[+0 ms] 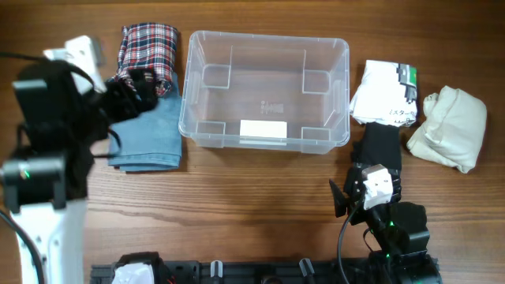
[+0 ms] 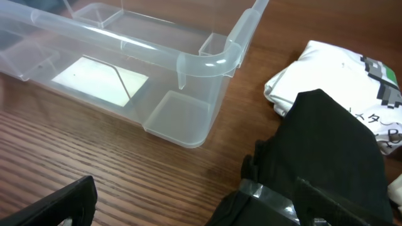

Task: Pack container
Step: 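Reach the left gripper to the blue jeans and grasp them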

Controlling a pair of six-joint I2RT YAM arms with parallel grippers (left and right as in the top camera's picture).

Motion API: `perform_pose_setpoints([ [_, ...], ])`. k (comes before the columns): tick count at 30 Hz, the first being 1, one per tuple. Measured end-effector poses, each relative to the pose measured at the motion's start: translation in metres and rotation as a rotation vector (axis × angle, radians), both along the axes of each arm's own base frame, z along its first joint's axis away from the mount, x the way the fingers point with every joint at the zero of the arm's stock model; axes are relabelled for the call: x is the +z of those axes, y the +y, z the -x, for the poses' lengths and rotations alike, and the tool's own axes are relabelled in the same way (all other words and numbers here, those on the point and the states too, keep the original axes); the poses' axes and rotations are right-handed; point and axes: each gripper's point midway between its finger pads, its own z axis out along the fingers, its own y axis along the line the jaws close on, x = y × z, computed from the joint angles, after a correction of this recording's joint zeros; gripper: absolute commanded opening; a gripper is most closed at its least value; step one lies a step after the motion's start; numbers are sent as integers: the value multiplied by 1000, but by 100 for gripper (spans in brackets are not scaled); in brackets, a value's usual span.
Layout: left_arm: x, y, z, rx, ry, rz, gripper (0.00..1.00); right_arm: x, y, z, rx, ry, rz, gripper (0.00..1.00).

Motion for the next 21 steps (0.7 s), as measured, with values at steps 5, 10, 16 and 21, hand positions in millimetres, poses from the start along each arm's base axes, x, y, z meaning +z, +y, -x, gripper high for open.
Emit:
perform_pose_setpoints([
  [5,-74,85,-8,202,282,40,100,0,0,0,0,0,0,100],
  [10,-159,131,-12,211,528,105,100,0,0,0,0,0,0,100],
  [16,-251,125,-22,37,717,195,98,0,0,0,0,0,0,100],
  [21,-295,115,-29,-44,759,269,95,0,0,0,0,0,0,100],
])
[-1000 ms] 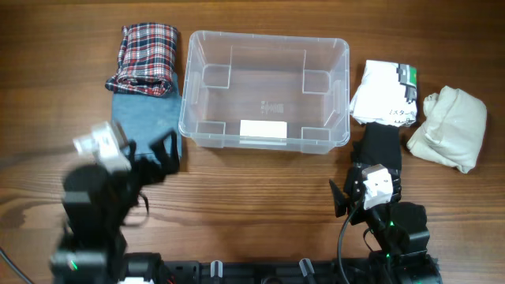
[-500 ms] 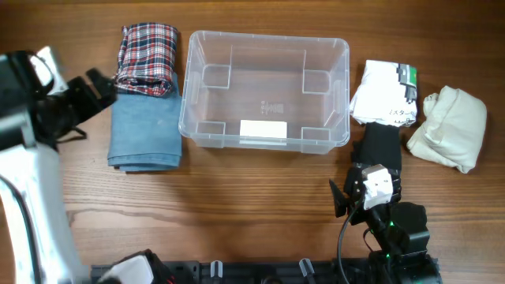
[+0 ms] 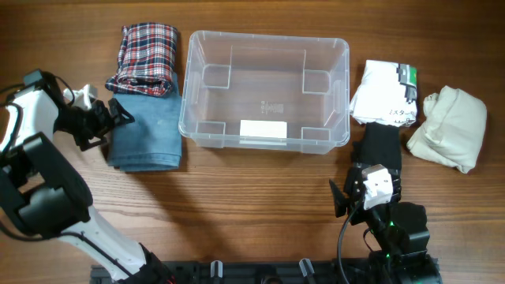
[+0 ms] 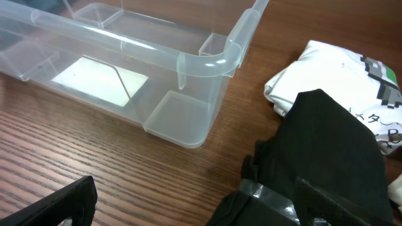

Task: Pack container
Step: 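Reach the left gripper to the blue jeans and grasp them, then lift the jeans with the left gripper and lower into the box's right half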

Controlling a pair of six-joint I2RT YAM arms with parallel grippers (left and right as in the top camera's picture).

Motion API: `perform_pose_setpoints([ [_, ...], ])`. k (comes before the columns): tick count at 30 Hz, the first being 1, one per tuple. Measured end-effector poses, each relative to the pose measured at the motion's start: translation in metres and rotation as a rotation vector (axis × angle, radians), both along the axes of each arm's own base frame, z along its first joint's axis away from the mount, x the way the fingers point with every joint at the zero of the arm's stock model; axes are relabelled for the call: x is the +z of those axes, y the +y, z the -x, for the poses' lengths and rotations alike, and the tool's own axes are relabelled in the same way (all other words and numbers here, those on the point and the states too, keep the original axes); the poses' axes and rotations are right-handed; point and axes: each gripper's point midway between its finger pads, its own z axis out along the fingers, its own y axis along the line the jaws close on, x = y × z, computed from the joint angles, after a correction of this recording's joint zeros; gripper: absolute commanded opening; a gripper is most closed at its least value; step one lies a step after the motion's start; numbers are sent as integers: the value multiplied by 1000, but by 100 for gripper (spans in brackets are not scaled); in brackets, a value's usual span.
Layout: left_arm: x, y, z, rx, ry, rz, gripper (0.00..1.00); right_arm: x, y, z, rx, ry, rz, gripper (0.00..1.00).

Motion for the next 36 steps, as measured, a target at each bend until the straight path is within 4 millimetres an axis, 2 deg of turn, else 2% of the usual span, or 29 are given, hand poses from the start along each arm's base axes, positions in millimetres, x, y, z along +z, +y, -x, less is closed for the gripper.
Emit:
perform_pose_setpoints([
  [2,-7,-3,-4,-9,-10,26,89,0,0,0,0,0,0,100],
  [6,-14,-9,-6,-30,-11,48,61,0,0,0,0,0,0,100],
  [8,-18,-12,-5,-37,0,52,45,0,0,0,0,0,0,100],
  [10,-20,-15,-6,-48,5,55,10,0,0,0,0,0,0,100],
  [11,-21,-18,-5,-52,9,57,4,0,0,0,0,0,0,100],
  [17,-15,-29,-1,-51,51,86,4,0,0,0,0,0,0,100],
  [20,-1,-36,20,-31,151,138,4,0,0,0,0,0,0,100],
  [22,23,-37,30,-14,196,165,4,0,0,0,0,0,0,100],
  [24,60,-35,30,0,162,163,4,0,0,0,0,0,0,100],
  [26,108,-34,28,10,71,128,4,0,0,0,0,0,0,100],
  [29,202,-39,29,51,-184,29,4,0,0,0,0,0,0,100],
  [30,225,-44,30,60,-259,8,4,0,0,0,0,0,0,100],
  [31,247,-52,32,62,-332,-3,4,0,0,0,0,0,0,100],
  [32,279,-73,35,53,-441,6,4,0,0,0,0,0,0,100],
  [33,287,-80,37,43,-465,14,4,0,0,0,0,0,0,100],
  [34,308,-103,34,24,-540,37,4,0,0,0,0,-1,0,100],
  [36,327,-135,20,-19,-628,53,4,0,0,0,0,0,0,100],
])
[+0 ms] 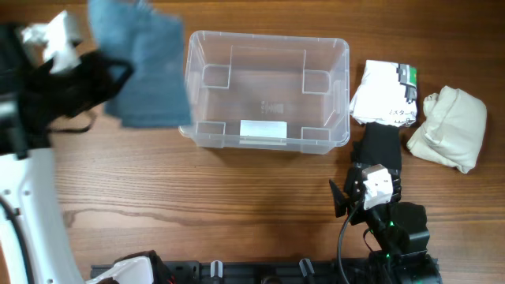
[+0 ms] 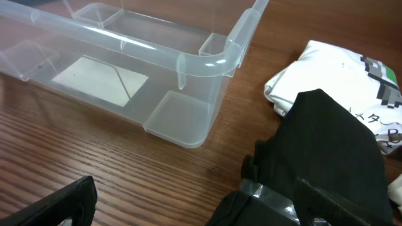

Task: Pack container
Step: 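Lift the jeans with the left gripper and lower into the box's right half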

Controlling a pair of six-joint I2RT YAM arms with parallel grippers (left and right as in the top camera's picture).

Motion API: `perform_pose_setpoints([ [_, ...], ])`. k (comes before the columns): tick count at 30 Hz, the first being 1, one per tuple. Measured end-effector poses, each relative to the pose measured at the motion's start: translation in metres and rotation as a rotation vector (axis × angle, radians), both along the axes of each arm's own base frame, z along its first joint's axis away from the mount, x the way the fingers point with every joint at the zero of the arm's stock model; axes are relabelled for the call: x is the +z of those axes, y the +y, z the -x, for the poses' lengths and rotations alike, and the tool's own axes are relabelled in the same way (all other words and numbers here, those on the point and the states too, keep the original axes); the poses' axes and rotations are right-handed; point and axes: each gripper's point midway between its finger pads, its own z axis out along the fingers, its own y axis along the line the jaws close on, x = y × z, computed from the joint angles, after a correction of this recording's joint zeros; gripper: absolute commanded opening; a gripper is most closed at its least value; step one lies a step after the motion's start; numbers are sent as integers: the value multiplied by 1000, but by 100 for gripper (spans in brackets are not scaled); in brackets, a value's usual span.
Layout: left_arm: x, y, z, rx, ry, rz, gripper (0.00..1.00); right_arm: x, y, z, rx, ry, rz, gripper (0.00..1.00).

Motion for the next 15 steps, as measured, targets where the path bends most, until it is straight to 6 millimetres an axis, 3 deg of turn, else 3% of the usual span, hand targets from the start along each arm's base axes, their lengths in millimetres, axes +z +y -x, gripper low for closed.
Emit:
perform_pose_setpoints([
  [3,4,-56,-18,-54,-27,5,4,0,0,0,0,0,0,100],
  [7,-28,-117,-54,-82,22,6,4,0,0,0,0,0,0,100],
  [10,-80,-175,-93,-135,82,28,4,0,0,0,0,0,0,100],
  [12,-125,-213,-99,-167,173,33,4,0,0,0,0,0,0,100],
  [15,-165,-246,-93,-190,262,31,4,0,0,0,0,0,0,100],
])
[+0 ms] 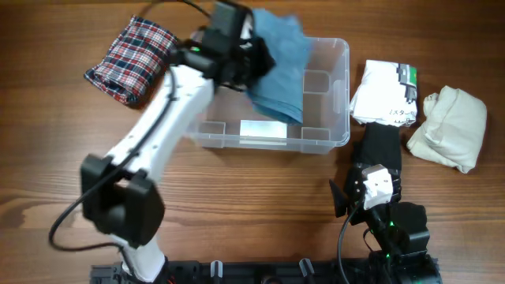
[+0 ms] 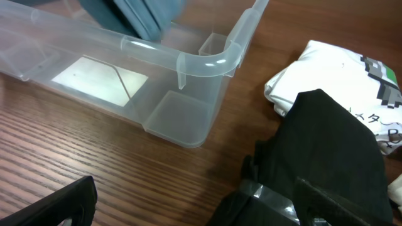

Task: Pack container
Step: 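Lift the jeans with the left gripper and lower into the box's right half, then move the left gripper back to the plaid shirt and push it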

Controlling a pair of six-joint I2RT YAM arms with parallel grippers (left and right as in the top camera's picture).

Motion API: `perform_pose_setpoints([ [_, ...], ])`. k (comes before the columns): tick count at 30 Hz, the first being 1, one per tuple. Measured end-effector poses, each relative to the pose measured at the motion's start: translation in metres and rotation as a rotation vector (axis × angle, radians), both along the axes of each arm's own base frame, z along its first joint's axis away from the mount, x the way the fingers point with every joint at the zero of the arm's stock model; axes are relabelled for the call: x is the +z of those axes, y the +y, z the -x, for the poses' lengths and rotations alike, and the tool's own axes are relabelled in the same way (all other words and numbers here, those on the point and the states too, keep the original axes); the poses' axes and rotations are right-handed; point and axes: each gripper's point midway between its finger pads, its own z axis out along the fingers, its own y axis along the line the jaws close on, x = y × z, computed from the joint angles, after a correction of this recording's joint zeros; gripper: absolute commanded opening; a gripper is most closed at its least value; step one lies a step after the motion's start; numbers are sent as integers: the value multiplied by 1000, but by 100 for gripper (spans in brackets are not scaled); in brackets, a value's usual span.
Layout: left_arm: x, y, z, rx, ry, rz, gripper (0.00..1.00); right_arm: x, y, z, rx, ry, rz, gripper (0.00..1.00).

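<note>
A clear plastic container [image 1: 341, 95] stands at the table's middle back; its near right corner [image 2: 207, 63] shows in the right wrist view. My left gripper [image 1: 254, 59] is shut on a blue folded cloth [image 1: 282, 75], which hangs over the container's middle and shows at the top of the right wrist view as blue cloth [image 2: 135, 16]. My right gripper [image 1: 364, 189] [image 2: 169, 210] rests low at the front right, open and holding nothing, with a black cloth [image 1: 380, 143] [image 2: 333, 144] just ahead of it.
A plaid cloth [image 1: 130, 59] lies tilted to the left of the container. To the right of the container lie a white printed shirt [image 1: 383, 91] [image 2: 339, 69] and a beige bundle [image 1: 450, 126]. My left arm [image 1: 158, 134] crosses the table's left half.
My left gripper, holding the blue cloth, was left of the container at the back and is now over the container's middle. The plaid cloth now lies tilted. The right arm is unmoved.
The blue cloth lay folded on the table left of the container, below the plaid cloth, with my left gripper over both. Then the gripper was at the blue cloth's left edge. Later the cloth was lifted off the table, and now it hangs over the container.
</note>
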Motion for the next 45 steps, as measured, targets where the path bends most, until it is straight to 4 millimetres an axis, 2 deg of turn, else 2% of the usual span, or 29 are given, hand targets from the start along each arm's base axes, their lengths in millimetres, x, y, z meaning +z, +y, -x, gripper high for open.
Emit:
perform_pose_setpoints([
  [2,-10,-19,6,-12,23,9,4,0,0,0,0,0,0,100],
  [5,-13,-40,13,-1,38,25,4,0,0,0,0,0,0,100],
  [11,-32,-64,34,32,106,-5,6,0,0,0,0,0,0,100],
  [12,-37,-64,39,37,124,-21,20,0,0,0,0,0,0,100],
  [14,-47,-60,44,65,152,-65,59,0,0,0,0,0,0,100],
  [15,-49,-57,43,73,154,-78,91,0,0,0,0,0,0,100],
  [19,-50,-41,33,90,143,-97,100,0,0,0,0,0,0,100],
  [23,-36,5,10,114,117,-98,100,0,0,0,0,0,0,100],
  [27,8,94,-17,186,11,-112,100,0,0,0,0,0,0,100],
  [28,20,126,-24,204,-32,-131,100,0,0,0,0,0,0,100],
  [29,26,147,-30,220,-56,-148,100,0,0,0,0,0,0,100],
  [30,31,183,-37,252,-88,-178,100,0,0,0,0,0,0,100],
  [32,29,234,-47,290,-118,-231,100,0,0,0,0,0,0,100],
  [33,24,272,-54,316,-135,-271,100,0,0,0,0,0,0,100],
  [35,7,324,-66,349,-151,-326,99,0,0,0,0,0,0,100],
  [37,-19,359,-75,360,-139,-358,97,0,0,0,0,0,0,100],
  [38,-33,370,-80,359,-129,-364,92,0,0,0,0,0,0,100],
  [39,-58,381,-86,352,-110,-365,91,0,0,0,0,0,0,100],
  [40,-66,382,-87,340,-103,-370,92,0,0,0,0,0,0,99],
  [41,-95,383,-93,320,-75,-366,92,0,0,0,0,0,0,100],
  [42,-108,382,-95,304,-63,-363,89,0,0,0,0,0,0,100],
  [43,-120,379,-96,288,-47,-362,80,0,0,0,0,0,0,100],
  [45,-139,374,-91,263,-3,-360,73,0,0,0,0,0,0,100],
])
